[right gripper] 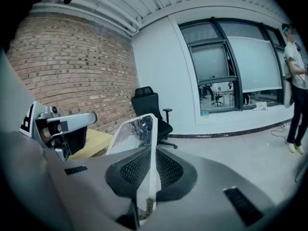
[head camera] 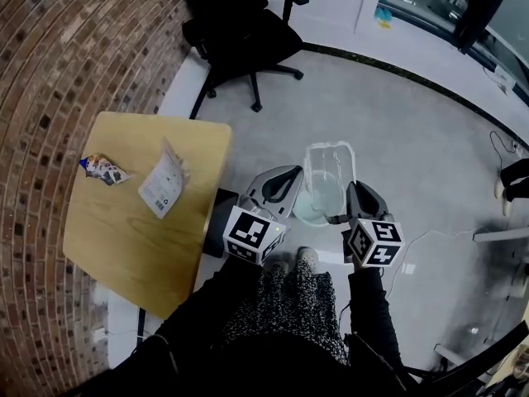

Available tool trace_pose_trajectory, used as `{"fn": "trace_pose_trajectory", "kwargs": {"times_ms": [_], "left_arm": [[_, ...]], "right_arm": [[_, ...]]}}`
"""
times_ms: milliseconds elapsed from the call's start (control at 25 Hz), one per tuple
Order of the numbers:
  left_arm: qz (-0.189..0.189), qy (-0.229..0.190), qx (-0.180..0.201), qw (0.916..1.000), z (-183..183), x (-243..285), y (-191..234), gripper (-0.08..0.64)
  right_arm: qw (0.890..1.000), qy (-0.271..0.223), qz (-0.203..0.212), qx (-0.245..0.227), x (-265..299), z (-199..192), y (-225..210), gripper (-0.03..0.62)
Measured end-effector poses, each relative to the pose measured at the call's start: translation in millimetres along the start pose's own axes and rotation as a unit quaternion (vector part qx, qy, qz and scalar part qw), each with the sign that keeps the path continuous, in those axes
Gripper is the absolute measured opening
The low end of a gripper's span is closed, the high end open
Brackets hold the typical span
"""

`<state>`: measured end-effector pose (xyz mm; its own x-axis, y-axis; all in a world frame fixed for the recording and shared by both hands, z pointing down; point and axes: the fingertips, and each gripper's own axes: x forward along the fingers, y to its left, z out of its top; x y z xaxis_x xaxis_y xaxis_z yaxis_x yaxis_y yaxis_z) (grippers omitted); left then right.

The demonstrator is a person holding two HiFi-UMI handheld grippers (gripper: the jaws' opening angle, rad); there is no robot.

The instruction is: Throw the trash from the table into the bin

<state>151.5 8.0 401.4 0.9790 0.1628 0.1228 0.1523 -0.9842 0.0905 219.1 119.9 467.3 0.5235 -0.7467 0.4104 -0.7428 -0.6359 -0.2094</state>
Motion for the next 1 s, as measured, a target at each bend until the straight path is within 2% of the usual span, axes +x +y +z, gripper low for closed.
{"fn": "trace_pose_trajectory", "kwargs": {"times_ms": [240, 440, 640, 840, 1000], "left_arm": [[-0.017, 0.018, -0.012, 0.9996, -44, 25, 1, 0.006], [-0.021, 0.027, -0.004, 0.9994, -81, 45, -3, 0.006], [-0.01, 0.045, -0.018, 0.9988, -120, 62, -2, 0.006], [0.0, 0.096, -0.012, 0.9953, -169, 79, 7, 0.006], [0.009, 0.105, -0.02, 0.9942, -199, 95, 16, 0.006]], "right_arm": [[1.0, 0.026, 0.002, 0.012, 31, -38, -28, 0.037], [0.999, 0.041, -0.009, 0.021, 50, -66, -59, 0.037], [0.997, 0.068, -0.008, 0.023, 66, -102, -79, 0.037], [0.995, 0.096, -0.002, 0.028, 88, -142, -95, 0.037], [0.993, 0.118, 0.004, 0.025, 108, -169, -104, 0.037]]}}
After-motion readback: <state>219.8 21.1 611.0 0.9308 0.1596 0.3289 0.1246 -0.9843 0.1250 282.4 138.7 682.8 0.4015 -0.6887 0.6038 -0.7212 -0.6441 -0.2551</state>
